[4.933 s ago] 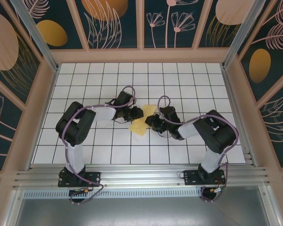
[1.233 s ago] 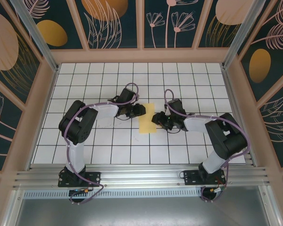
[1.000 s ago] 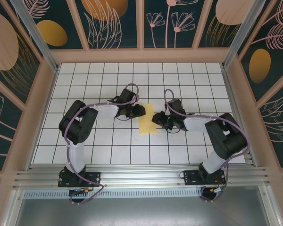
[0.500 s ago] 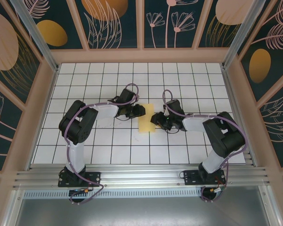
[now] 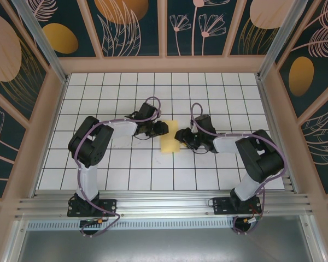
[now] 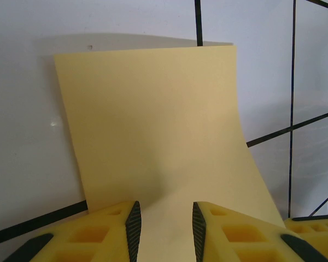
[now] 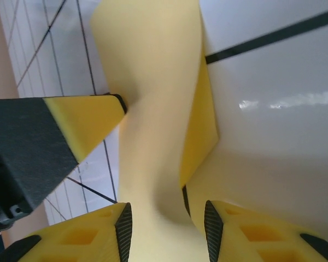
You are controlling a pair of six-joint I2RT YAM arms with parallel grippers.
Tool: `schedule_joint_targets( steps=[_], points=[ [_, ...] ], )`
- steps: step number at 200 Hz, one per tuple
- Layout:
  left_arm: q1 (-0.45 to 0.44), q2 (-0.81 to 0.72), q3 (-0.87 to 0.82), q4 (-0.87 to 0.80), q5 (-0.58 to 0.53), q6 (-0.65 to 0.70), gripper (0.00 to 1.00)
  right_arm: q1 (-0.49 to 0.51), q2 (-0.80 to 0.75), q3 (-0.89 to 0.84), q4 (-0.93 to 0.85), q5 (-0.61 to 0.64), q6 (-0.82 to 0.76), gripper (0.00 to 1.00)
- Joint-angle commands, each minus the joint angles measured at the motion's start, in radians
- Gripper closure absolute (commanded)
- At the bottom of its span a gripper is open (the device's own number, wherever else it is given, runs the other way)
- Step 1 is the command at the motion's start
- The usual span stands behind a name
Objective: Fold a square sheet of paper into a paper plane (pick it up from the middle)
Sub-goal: Third fold the triangle at the center of the table.
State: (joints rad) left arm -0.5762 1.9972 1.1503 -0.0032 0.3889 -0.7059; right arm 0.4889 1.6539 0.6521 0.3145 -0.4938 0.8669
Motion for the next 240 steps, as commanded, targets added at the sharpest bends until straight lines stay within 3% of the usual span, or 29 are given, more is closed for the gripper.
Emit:
schedule_joint_targets(
  steps=[1,138,201,240],
  points=[
    [-0.002,0.029,-0.021,-0.021,0.012,0.022,0.65,-0.016,0.001,0.0,0.076,-0.062,-0.015,0.57],
    [-0.002,0.005,-0.044,-0.011,0.011,0.016,0.64,-0.042,0.137,0.105,0.039,-0.156,-0.097,0.58],
    [-0.002,-0.067,-0.053,0.001,0.032,0.037,0.6,-0.042,0.18,0.13,0.0,-0.155,-0.108,0.73],
    [-0.001,-0.105,-0.047,0.011,0.06,0.047,0.56,-0.041,0.191,0.119,0.023,-0.147,-0.092,0.78]
  ],
)
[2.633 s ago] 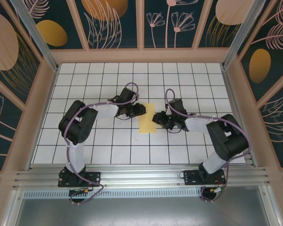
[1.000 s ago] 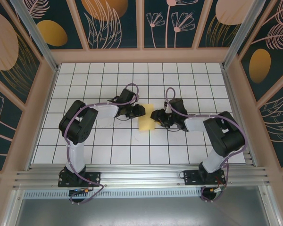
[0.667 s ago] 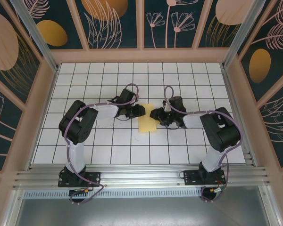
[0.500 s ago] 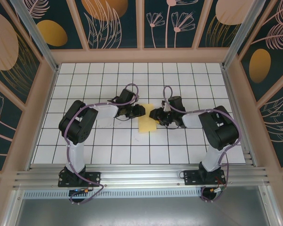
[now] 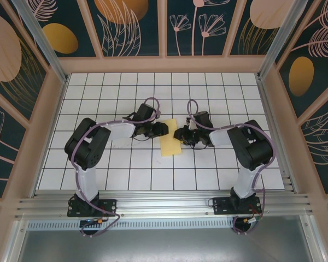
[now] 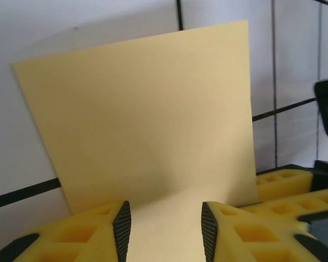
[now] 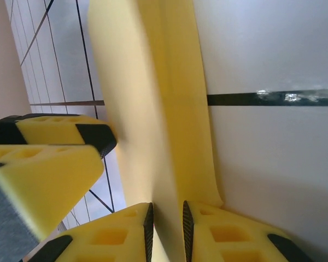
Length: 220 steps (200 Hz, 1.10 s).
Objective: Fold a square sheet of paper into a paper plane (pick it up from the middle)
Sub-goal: Third fold the triangle at the center of the table.
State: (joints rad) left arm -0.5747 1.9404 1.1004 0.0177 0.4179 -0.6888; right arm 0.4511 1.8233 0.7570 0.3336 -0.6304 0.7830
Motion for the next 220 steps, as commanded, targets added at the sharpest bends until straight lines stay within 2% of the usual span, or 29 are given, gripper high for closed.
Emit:
schedule_joint_targets(
  steps=[1,42,77,112,138,164,220],
  points=[
    [-0.003,-0.05,0.003,-0.01,0.031,0.03,0.56,-0.003,0.021,0.013,0.006,-0.012,-0.007,0.78],
    [-0.002,-0.108,-0.019,-0.01,0.003,0.048,0.52,0.0,0.007,-0.01,0.042,-0.018,0.015,0.85],
    [-0.004,-0.218,-0.121,0.065,-0.002,0.046,0.48,0.003,0.0,-0.016,0.046,-0.008,0.044,0.9],
    [-0.034,-0.333,-0.235,0.082,-0.039,0.14,0.45,0.017,-0.01,-0.025,0.044,0.025,0.107,0.95],
    [-0.075,-0.377,-0.285,0.074,-0.05,0.211,0.42,0.037,-0.035,-0.049,0.069,0.052,0.182,0.95],
    [-0.151,-0.394,-0.3,0.043,-0.143,0.308,0.37,0.064,-0.061,-0.063,0.096,0.081,0.25,0.95],
    [-0.326,-0.384,-0.301,-0.01,-0.416,0.468,0.35,0.074,-0.064,-0.066,0.098,0.107,0.317,0.94]
  ],
)
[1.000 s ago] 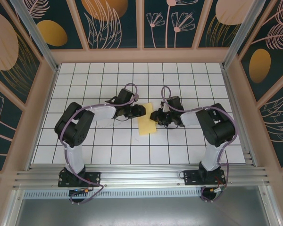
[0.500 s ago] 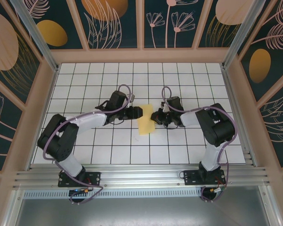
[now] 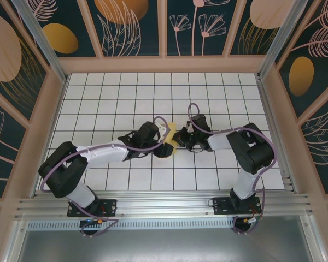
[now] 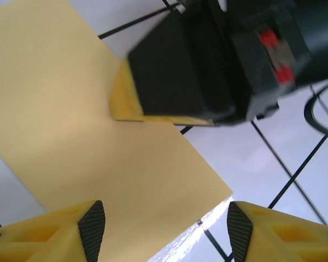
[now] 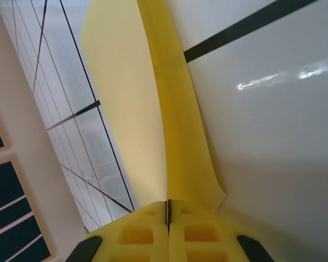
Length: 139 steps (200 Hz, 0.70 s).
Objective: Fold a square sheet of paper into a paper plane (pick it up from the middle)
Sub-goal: Third fold the triangle at the center of the table.
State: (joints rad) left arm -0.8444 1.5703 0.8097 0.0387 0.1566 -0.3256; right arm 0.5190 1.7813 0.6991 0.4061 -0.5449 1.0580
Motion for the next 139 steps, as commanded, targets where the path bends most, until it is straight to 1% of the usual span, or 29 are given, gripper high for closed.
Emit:
schedule_joint_targets(
  steps=[1,29,65,78,97,109,129,139],
  points=[
    [-0.059,-0.014,-0.01,-0.031,-0.159,0.106,0.35,0.007,-0.022,-0.007,0.025,0.022,0.041,0.94],
    [-0.123,0.003,0.0,-0.046,-0.259,0.131,0.34,0.007,-0.029,-0.01,0.011,0.024,0.033,0.94],
    [-0.139,-0.016,-0.014,0.007,-0.313,0.119,0.35,0.014,-0.033,-0.009,-0.02,0.05,0.006,0.94],
    [-0.138,-0.046,-0.033,0.035,-0.378,0.119,0.35,0.015,-0.027,-0.002,-0.029,0.053,-0.005,0.94],
    [-0.139,-0.117,-0.08,0.089,-0.502,0.102,0.31,0.018,-0.02,0.015,-0.043,0.049,-0.024,0.94],
    [-0.139,-0.168,-0.113,0.126,-0.553,0.091,0.27,0.019,-0.023,0.022,-0.063,0.056,-0.03,0.94],
    [-0.138,-0.22,-0.142,0.153,-0.617,0.072,0.11,0.019,-0.028,0.017,-0.067,0.065,-0.035,0.94],
    [-0.139,-0.226,-0.143,0.15,-0.645,0.059,0.05,0.019,-0.025,0.017,-0.071,0.069,-0.036,0.94]
  ],
)
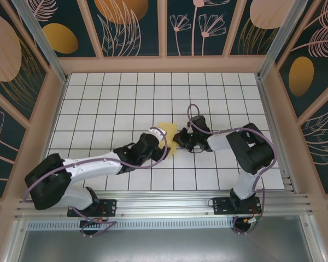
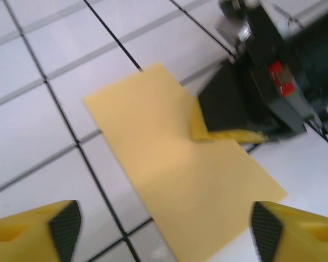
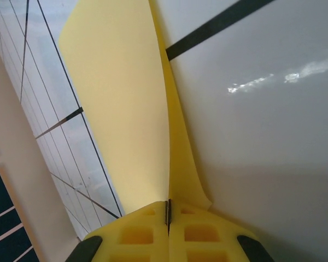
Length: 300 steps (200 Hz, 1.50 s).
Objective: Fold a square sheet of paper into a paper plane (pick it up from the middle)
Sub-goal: Third fold the triangle at the center of the table.
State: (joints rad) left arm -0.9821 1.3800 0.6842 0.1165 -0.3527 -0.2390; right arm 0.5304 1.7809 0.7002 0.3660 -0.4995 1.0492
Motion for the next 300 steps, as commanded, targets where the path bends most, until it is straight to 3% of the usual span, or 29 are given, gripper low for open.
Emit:
schedule_joint_targets(
  steps=[1,23,47,67,96,144,176,251,300],
  points=[
    [-0.001,-0.036,-0.017,0.072,-0.139,-0.029,0.04,0.008,-0.025,0.016,-0.031,0.024,-0.027,0.94],
    [0.0,-0.053,-0.022,0.091,-0.211,-0.068,0.01,0.011,-0.023,0.013,-0.031,0.026,-0.026,0.94],
    [-0.001,-0.127,-0.114,0.252,-0.281,-0.075,0.02,0.011,-0.028,0.009,-0.041,0.032,-0.031,0.94],
    [0.001,-0.175,-0.178,0.365,-0.202,-0.023,0.01,0.011,-0.028,0.008,-0.042,0.031,-0.03,0.94],
    [0.0,-0.143,-0.118,0.249,-0.132,-0.011,0.01,0.011,-0.029,0.009,-0.038,0.031,-0.025,0.94],
    [0.0,-0.151,-0.158,0.253,0.084,0.076,0.11,0.011,-0.031,0.007,-0.03,0.04,-0.008,0.94],
    [0.0,-0.114,-0.169,0.232,0.118,0.097,0.17,0.011,-0.025,0.012,-0.029,0.029,-0.006,0.94],
    [-0.012,-0.026,-0.226,0.377,0.194,0.305,0.13,0.011,-0.022,-0.006,0.007,0.015,0.022,0.93],
    [-0.044,0.116,-0.135,0.328,0.134,0.376,0.13,0.011,-0.028,0.006,-0.012,0.013,0.016,0.93]
  ],
)
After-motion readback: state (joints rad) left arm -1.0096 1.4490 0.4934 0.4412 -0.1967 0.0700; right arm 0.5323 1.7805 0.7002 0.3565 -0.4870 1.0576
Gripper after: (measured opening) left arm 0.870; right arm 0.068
